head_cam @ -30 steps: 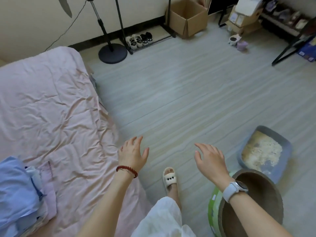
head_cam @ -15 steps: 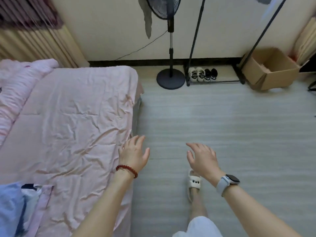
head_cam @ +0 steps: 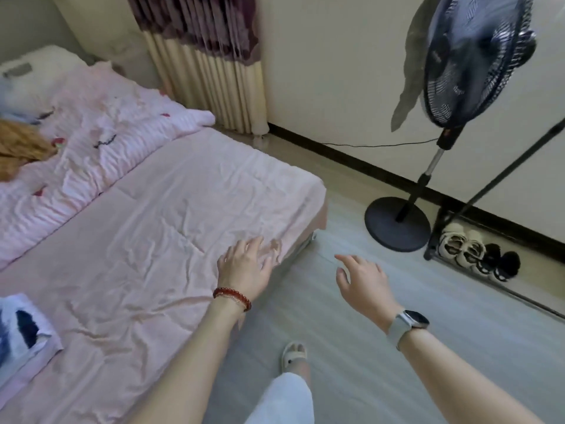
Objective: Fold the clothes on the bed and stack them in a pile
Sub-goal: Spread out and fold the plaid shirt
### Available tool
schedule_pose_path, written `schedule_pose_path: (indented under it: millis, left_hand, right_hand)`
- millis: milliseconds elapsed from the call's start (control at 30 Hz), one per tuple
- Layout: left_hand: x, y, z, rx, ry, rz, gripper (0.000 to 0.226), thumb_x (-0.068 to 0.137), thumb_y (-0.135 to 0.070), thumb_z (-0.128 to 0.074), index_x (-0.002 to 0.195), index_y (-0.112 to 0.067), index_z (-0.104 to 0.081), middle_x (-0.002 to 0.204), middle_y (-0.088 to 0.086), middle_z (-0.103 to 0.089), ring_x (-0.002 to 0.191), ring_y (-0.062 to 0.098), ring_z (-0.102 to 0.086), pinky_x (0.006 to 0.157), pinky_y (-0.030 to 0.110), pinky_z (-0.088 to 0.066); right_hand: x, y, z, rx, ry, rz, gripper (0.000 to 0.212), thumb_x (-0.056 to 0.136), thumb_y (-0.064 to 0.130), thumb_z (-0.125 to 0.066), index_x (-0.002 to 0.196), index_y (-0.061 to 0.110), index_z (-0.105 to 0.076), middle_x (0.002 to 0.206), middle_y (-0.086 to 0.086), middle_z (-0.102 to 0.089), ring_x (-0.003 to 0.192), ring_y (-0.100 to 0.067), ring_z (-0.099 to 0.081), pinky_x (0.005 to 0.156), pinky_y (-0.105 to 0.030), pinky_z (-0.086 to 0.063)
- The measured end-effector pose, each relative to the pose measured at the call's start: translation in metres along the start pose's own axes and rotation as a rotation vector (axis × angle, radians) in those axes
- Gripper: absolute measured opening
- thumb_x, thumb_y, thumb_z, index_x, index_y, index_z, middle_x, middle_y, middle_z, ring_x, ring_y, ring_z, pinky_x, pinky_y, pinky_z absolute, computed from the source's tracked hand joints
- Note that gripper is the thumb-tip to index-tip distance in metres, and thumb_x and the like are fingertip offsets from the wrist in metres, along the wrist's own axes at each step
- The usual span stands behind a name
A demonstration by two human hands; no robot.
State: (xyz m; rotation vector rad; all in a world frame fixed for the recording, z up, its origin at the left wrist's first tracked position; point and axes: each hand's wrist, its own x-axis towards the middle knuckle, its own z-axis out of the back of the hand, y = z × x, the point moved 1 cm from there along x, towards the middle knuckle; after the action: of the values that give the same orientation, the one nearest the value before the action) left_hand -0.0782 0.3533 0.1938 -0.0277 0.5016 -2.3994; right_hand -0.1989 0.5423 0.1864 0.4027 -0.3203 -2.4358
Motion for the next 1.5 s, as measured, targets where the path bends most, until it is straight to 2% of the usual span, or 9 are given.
schedule_pose_path:
  millis: [133, 300, 467, 667, 867, 1033, 1167, 1300, 1500]
  left_hand:
    - [0.113, -0.008, -0.004, -0.034, -0.064, 0.088, 0.047, 0.091, -0.031, -0.047, 0.137, -0.021, -0.041, 0.138, 0.004, -0.045, 0.125, 0.024, -0.041, 0.102, 0.036, -0.033]
    - [0.239, -0.017, -0.007, -0.099, -0.041, 0.203, 0.047, 0.091, -0.030, -0.047, 0.137, -0.020, -0.041, 0.138, 0.003, -0.044, 0.125, 0.024, -0.042, 0.099, 0.036, -0.035]
    - [0.347, -0.032, 0.002, -0.070, -0.069, 0.280, 0.046, 0.092, -0.032, -0.046, 0.136, -0.021, -0.041, 0.140, 0.001, -0.043, 0.128, 0.021, -0.039, 0.102, 0.036, -0.032]
    - [0.450, -0.042, -0.009, -0.058, -0.096, 0.435, 0.048, 0.092, -0.032, -0.048, 0.138, -0.022, -0.040, 0.143, 0.000, -0.039, 0.131, 0.019, -0.035, 0.104, 0.038, -0.029]
    - [0.544, -0.078, -0.041, -0.192, -0.127, 0.751, 0.048, 0.093, -0.031, -0.048, 0.139, -0.019, -0.040, 0.143, 0.003, -0.040, 0.130, 0.024, -0.038, 0.101, 0.039, -0.034]
    - [0.634, -0.111, -0.037, -0.185, -0.128, 0.819, 0.050, 0.093, -0.032, -0.046, 0.140, -0.021, -0.037, 0.143, 0.000, -0.039, 0.132, 0.020, -0.035, 0.103, 0.035, -0.030]
    - [0.689, -0.103, -0.020, -0.107, -0.131, 0.779, 0.048, 0.093, -0.032, -0.046, 0.139, -0.023, -0.037, 0.143, -0.001, -0.037, 0.133, 0.018, -0.031, 0.106, 0.035, -0.024]
    - [0.737, -0.079, 0.006, -0.082, -0.175, 0.835, 0.047, 0.091, -0.032, -0.048, 0.137, -0.024, -0.041, 0.142, -0.002, -0.039, 0.130, 0.019, -0.034, 0.105, 0.035, -0.026]
    - [0.837, 0.029, 0.061, -0.064, -0.178, 0.877, 0.049, 0.093, -0.033, -0.045, 0.140, -0.023, -0.036, 0.144, 0.000, -0.036, 0.133, 0.018, -0.031, 0.108, 0.036, -0.026]
  right_hand:
    - [0.131, -0.005, 0.020, -0.003, 0.010, 0.120, 0.038, 0.097, 0.027, -0.035, 0.133, 0.022, -0.046, 0.130, -0.001, -0.052, 0.119, -0.023, -0.045, 0.102, -0.038, -0.029]
    - [0.269, -0.006, 0.052, -0.076, 0.072, 0.170, 0.039, 0.097, 0.029, -0.034, 0.135, 0.026, -0.043, 0.132, 0.002, -0.051, 0.121, -0.022, -0.044, 0.099, -0.036, -0.029]
    - [0.397, -0.004, 0.096, -0.133, 0.069, 0.225, 0.040, 0.097, 0.030, -0.035, 0.135, 0.026, -0.043, 0.135, 0.004, -0.048, 0.129, -0.020, -0.037, 0.107, -0.039, -0.022]
    - [0.543, -0.016, 0.115, -0.191, 0.146, 0.361, 0.040, 0.097, 0.029, -0.033, 0.135, 0.025, -0.044, 0.137, 0.005, -0.047, 0.132, -0.018, -0.034, 0.110, -0.037, -0.022]
    - [0.688, -0.045, 0.138, -0.238, 0.268, 0.471, 0.040, 0.097, 0.028, -0.030, 0.134, 0.026, -0.044, 0.137, 0.005, -0.046, 0.132, -0.018, -0.034, 0.108, -0.036, -0.024]
    - [0.792, -0.045, 0.159, -0.274, 0.330, 0.533, 0.041, 0.097, 0.027, -0.032, 0.136, 0.024, -0.042, 0.138, 0.003, -0.046, 0.133, -0.020, -0.033, 0.107, -0.037, -0.024]
    - [0.847, -0.027, 0.162, -0.248, 0.335, 0.590, 0.040, 0.096, 0.025, -0.035, 0.135, 0.023, -0.044, 0.135, 0.001, -0.048, 0.132, -0.022, -0.033, 0.107, -0.037, -0.024]
    - [0.914, 0.007, 0.162, -0.225, 0.367, 0.636, 0.037, 0.095, 0.023, -0.036, 0.130, 0.021, -0.047, 0.133, 0.001, -0.049, 0.130, -0.022, -0.035, 0.105, -0.035, -0.025]
    - [1.018, 0.131, 0.134, -0.211, 0.392, 0.718, 0.041, 0.096, 0.026, -0.034, 0.136, 0.022, -0.042, 0.136, -0.002, -0.047, 0.129, -0.025, -0.037, 0.106, -0.037, -0.026]
